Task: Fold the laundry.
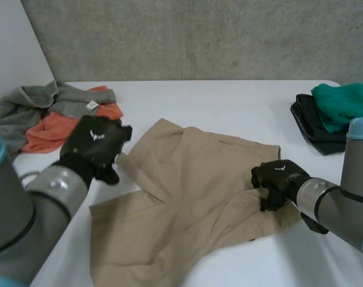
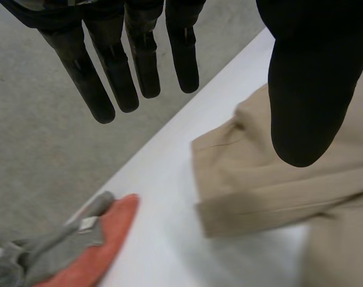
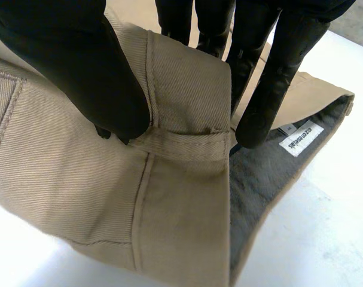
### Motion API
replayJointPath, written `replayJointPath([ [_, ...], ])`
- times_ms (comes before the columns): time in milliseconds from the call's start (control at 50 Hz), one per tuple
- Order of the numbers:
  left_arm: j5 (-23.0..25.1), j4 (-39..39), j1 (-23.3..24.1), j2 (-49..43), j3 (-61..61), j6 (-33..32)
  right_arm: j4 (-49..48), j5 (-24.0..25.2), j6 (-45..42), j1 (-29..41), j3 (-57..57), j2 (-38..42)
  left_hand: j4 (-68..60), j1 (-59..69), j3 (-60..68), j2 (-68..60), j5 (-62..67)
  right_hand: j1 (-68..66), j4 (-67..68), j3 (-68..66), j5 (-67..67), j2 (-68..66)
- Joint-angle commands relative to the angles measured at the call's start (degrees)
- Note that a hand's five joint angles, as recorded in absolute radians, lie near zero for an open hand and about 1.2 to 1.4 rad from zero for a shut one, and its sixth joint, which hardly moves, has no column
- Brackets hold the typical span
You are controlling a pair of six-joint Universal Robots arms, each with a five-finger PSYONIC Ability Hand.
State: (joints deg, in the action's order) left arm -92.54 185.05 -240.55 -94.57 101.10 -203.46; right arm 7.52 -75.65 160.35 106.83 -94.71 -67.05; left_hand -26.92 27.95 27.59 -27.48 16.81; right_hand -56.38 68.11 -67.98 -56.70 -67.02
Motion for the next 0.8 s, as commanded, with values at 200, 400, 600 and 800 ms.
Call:
replayJointPath([
  [200, -0.27, -20.96, 8.6, 3.86, 5.86, 23.1, -4.26, 0.24, 2.6, -1.36, 0.23, 1.48, -2.64, 1.61, 1.97, -2.07, 2.75, -23.62, 11.89, -12.02, -13.3, -12.98],
  [400, -6.24, -12.97, 11.77, 0.97, 11.13, 24.95, -5.32, 0.24, 2.69, -1.36, -0.21, 1.75, -3.48, 2.45, 2.81, -2.91, 3.59, -23.62, 11.89, -12.02, -13.3, -12.98],
  [600, -11.87, -9.71, 17.48, -7.12, 9.55, 24.42, -6.29, -0.03, 2.69, -1.45, -0.65, 1.75, -18.06, 17.03, 17.39, -17.5, 18.18, -23.62, 11.89, -12.02, -13.3, -12.98],
  [800, -11.96, -8.04, 17.75, -8.09, 8.15, 24.07, -5.68, -0.2, 1.9, -2.23, -1.62, 0.87, -53.08, 52.05, 52.41, -52.52, 53.19, -23.62, 11.89, -12.02, -13.3, -12.98],
])
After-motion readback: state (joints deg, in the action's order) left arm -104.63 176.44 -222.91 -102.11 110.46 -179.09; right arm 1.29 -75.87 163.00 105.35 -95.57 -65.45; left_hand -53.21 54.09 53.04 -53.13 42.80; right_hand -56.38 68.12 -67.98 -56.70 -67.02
